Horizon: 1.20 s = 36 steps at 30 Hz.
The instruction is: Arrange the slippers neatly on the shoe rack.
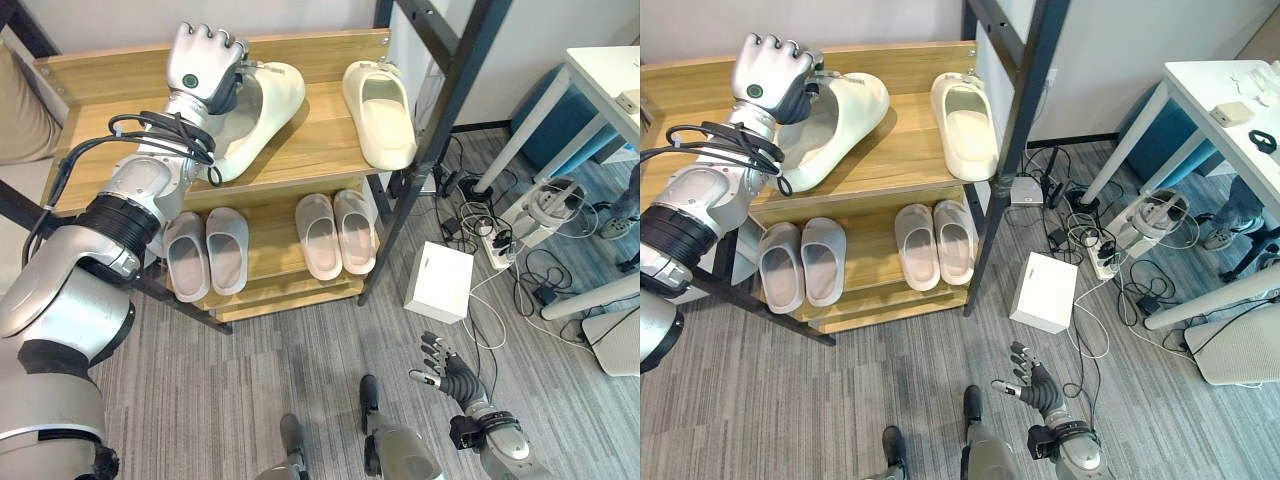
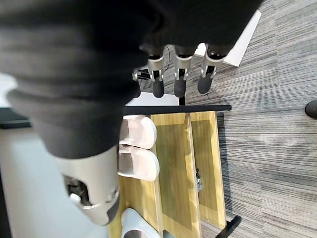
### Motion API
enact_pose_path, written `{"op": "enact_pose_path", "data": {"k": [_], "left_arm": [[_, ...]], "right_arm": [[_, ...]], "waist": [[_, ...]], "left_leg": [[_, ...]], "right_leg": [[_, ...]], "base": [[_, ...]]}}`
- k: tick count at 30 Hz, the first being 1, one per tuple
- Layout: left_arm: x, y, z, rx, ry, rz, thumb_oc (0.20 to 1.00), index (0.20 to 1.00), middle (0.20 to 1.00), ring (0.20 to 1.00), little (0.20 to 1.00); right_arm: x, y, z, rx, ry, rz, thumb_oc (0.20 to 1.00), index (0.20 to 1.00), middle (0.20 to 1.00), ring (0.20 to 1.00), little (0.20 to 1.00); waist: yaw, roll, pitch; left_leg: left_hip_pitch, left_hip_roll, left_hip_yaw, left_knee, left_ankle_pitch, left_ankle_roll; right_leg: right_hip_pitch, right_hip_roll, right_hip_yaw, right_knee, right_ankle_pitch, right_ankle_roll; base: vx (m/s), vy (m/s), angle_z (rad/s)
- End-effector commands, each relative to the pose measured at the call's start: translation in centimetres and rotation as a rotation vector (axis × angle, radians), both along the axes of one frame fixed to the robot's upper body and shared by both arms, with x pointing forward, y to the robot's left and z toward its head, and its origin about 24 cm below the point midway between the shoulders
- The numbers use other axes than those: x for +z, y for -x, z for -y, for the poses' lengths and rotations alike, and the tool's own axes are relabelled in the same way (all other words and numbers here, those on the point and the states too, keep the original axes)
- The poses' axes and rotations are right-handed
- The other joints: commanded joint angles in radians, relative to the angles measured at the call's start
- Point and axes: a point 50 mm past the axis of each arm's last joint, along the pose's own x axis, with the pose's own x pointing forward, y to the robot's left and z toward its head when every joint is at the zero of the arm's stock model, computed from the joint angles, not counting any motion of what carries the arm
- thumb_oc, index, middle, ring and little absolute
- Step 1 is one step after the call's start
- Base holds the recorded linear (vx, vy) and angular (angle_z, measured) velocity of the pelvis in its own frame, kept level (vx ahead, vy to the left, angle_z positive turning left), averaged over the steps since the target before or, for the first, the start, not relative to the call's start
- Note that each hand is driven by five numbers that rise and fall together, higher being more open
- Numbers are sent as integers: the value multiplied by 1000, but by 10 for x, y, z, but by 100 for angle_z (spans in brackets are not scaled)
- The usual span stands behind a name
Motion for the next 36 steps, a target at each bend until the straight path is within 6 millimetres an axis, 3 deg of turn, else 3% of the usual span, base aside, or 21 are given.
{"op": "enact_pose_path", "data": {"k": [1,11,15,16,17,21,25,30,33,36], "left_arm": [[38,1,-18,107,30,108,200,200,200,200,200],[23,-12,-22,197,46,25,200,200,200,200,200],[21,-12,-37,280,108,29,216,216,216,216,216],[21,-12,-41,288,129,28,580,580,580,580,580],[22,-11,-43,292,147,33,1000,1000,1000,1000,1000],[30,-9,-39,267,113,57,1000,1000,1000,1000,1000],[40,-8,-25,220,70,89,1000,1000,1000,1000,1000],[49,-6,-22,207,63,110,1000,1000,1000,1000,1000],[64,1,-16,134,111,149,1000,1000,1000,1000,1000],[59,12,-7,-69,323,156,1000,1000,1000,1000,1000]], "right_arm": [[18,-8,16,-10,28,81,1000,1000,1000,1000,1000],[21,-1,27,-47,38,82,1000,1000,1000,1000,1000],[4,8,30,-74,49,11,1000,1000,1000,1000,1000],[3,9,30,-77,42,4,1000,1000,1000,1000,1000],[2,11,31,-80,41,-5,1000,1000,1000,1000,1000],[-5,18,31,-75,51,-41,1000,1000,1000,1000,1000],[-7,16,32,-75,45,-52,1000,1000,1000,1000,1000],[-7,12,30,-62,36,-51,1000,1000,1000,1000,1000],[-10,9,24,-54,12,-67,1000,1000,1000,1000,1000],[-14,7,15,-56,-11,-84,1000,1000,1000,1000,1000]], "waist": [[-17,48,-3],[-58,57,-16],[-65,59,-18],[-69,59,-20],[-73,60,-21],[-70,65,-32],[-57,68,-40],[-46,67,-47],[-24,62,-59],[3,54,-66]], "left_leg": [[59,-5,11,-7,-185,21],[79,14,50,-7,-187,11],[82,17,57,-7,-185,8],[82,19,61,-7,-185,7],[83,20,63,-7,-185,6],[92,25,71,-7,-187,3],[99,25,54,-7,-186,1],[103,25,38,-7,-184,0],[105,24,23,-7,-180,-1],[106,21,4,-7,-177,0]], "right_leg": [[127,-21,-14,1,-199,118],[122,1,25,1,-214,106],[121,7,31,1,-219,103],[120,9,34,1,-219,102],[119,10,37,1,-219,102],[127,14,36,1,-222,102],[147,16,20,1,-230,97],[161,16,4,1,-235,96],[173,18,-12,1,-235,96],[185,17,-28,1,-240,90]], "base": [[18,-81,-13],[25,-76,-17],[21,-54,-6],[9,-38,0],[8,-28,-4],[4,-25,-8],[-2,-5,-1],[-34,-5,5],[-51,-17,11],[-36,-23,20]]}}
